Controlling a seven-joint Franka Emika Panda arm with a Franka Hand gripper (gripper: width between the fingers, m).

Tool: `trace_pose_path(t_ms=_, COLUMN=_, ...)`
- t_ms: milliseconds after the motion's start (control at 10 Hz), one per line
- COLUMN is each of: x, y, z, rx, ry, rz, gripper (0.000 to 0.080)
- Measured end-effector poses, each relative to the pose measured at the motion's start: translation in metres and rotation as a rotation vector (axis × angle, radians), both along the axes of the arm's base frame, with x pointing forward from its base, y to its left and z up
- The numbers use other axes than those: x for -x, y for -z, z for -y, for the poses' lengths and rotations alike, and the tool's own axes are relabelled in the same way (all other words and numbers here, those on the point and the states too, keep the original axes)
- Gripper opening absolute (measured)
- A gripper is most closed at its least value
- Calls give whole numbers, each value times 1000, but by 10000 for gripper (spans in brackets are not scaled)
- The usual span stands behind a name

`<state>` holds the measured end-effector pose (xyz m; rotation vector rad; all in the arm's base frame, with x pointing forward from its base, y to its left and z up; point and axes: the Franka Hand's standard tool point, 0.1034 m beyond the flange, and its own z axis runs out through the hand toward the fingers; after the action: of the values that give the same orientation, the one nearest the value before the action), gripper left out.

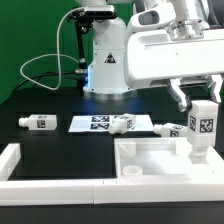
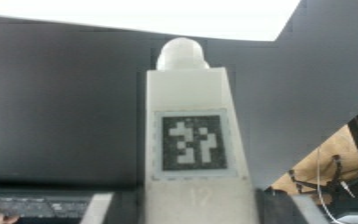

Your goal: Assemble one leg

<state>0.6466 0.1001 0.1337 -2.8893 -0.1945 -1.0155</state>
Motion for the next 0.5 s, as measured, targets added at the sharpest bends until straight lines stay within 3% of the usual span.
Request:
trace_pose_path(t_ms=300, x=10, y=17, z=5, rx=4, ry=3, rz=-20, gripper=284)
trace_pose_path(t_ms=500, x=13, y=20, z=-4, rx=0, ry=-5, rz=-34, gripper=284)
